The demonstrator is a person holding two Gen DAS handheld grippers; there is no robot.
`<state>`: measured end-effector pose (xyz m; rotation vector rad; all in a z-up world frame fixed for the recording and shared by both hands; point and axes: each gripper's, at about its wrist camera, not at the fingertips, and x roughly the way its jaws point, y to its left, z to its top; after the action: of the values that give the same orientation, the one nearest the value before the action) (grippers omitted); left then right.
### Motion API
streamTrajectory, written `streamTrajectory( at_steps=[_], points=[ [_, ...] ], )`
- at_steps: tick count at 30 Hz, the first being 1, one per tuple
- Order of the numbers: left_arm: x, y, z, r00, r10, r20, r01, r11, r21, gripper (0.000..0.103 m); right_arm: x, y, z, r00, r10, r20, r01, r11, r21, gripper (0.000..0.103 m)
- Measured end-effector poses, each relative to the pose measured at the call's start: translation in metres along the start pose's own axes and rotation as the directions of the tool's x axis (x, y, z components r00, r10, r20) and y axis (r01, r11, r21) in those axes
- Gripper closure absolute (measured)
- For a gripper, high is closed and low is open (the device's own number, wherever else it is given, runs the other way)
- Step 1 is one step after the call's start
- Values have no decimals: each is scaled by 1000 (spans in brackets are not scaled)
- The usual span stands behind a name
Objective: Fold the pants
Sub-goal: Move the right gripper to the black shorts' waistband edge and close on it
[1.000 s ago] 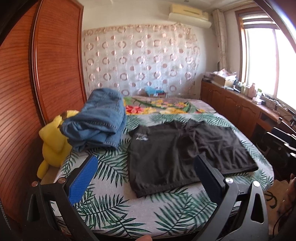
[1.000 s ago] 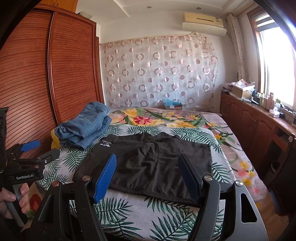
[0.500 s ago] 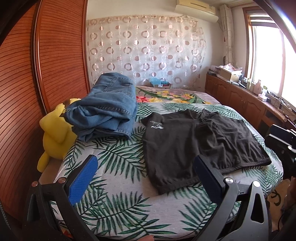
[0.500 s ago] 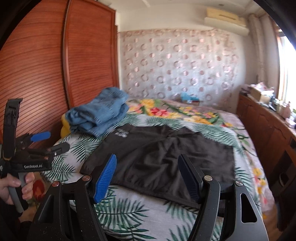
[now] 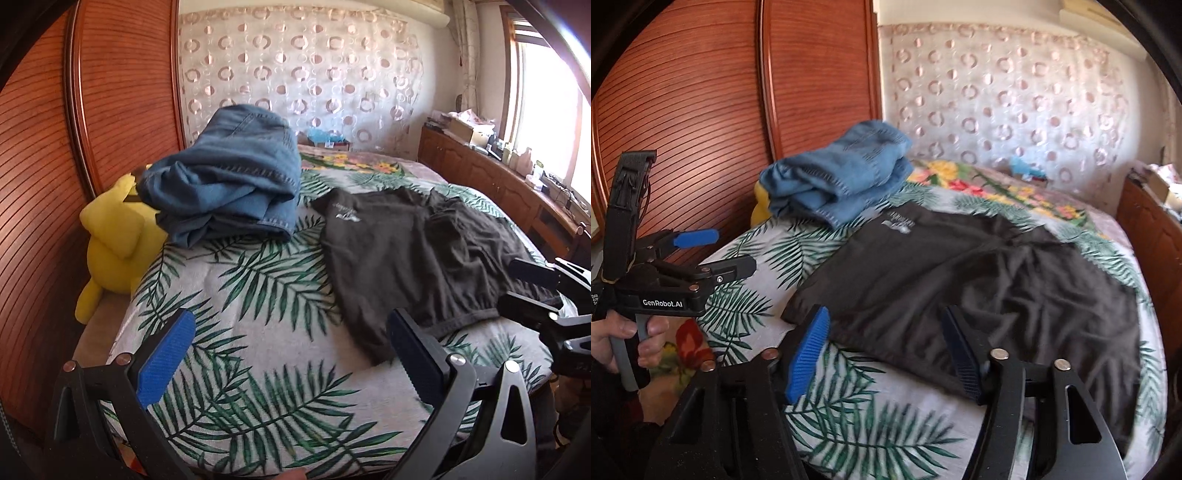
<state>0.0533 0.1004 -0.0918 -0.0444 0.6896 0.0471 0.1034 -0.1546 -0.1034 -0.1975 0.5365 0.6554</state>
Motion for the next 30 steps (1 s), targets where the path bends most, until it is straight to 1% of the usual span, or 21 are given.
streamTrajectory(
  at_steps=[2,5,12,13,14,17,19,23,30],
  points=[
    [2,5,-2,1000,4,-11,-4,1000,-5,0,9,-2,2,1000,21,-23,-21,1000,-4,52],
    [5,12,-6,1000,8,-24,-8,1000,-13,0,18,1,6,998,48,-49,-48,999,-6,60],
    [14,25,-16,998,12,-58,-14,1000,-28,0,30,-3,16,987,112,-117,-113,994,-9,63],
    [16,26,-17,998,14,-61,-16,999,-28,0,33,-3,18,984,122,-128,-125,992,-13,65],
    [16,27,-18,998,19,-66,-20,999,-27,0,35,-3,19,981,134,-138,-137,990,-16,69],
    [17,31,-20,997,21,-71,-23,999,-31,0,41,-3,21,971,168,-171,-174,984,-23,73],
    [18,34,-22,997,16,-76,-19,999,-39,0,46,-3,23,965,184,-187,-193,981,-34,75],
    [20,36,-24,997,13,-81,-17,999,-41,0,50,-2,25,960,199,-197,-213,976,-54,76],
    [27,35,-23,996,-1,-90,-2,999,-33,0,48,-1,25,961,182,-210,-205,974,-95,75]
  ],
)
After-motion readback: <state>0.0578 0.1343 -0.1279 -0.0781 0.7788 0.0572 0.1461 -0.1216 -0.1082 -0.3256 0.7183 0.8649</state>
